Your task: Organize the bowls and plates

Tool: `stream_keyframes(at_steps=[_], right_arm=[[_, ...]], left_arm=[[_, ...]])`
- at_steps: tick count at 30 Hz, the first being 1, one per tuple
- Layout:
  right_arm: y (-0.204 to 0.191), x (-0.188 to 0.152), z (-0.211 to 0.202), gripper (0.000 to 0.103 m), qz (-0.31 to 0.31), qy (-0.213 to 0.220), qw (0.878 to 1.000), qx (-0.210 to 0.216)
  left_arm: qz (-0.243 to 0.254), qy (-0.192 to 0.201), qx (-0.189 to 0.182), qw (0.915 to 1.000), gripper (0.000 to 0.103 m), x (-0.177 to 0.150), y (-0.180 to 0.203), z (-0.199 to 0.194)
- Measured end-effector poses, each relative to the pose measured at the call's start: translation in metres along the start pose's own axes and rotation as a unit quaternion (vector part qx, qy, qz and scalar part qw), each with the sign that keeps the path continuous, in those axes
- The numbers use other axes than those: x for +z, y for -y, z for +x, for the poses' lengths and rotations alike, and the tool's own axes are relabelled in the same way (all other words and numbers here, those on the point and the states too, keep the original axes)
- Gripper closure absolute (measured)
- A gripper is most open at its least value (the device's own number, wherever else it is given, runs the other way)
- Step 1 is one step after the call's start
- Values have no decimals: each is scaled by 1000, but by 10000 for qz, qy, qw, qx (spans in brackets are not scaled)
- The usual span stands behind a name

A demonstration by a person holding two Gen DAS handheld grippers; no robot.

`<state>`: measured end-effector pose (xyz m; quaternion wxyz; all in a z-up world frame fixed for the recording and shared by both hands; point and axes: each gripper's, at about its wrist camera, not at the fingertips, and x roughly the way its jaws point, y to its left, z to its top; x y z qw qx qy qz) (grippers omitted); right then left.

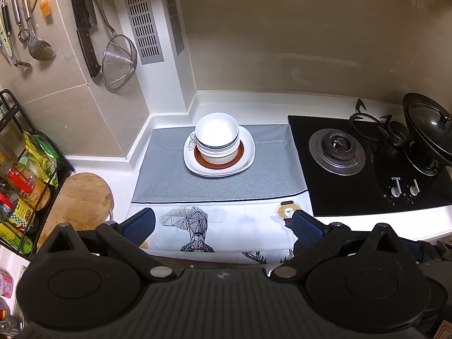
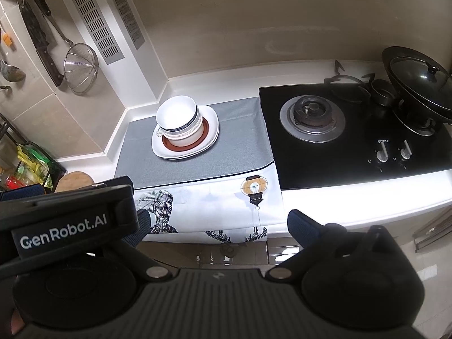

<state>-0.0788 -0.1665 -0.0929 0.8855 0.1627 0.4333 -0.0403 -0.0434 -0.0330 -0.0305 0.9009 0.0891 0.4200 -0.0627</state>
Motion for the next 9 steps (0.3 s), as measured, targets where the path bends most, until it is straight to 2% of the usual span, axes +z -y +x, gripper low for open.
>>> stream_keyframes(at_steps=[9], right_arm=[[-12,17,27,0,24,-101,9998,-183]], left_arm=[[15,-139,-227,9996,1,18,-14,35]])
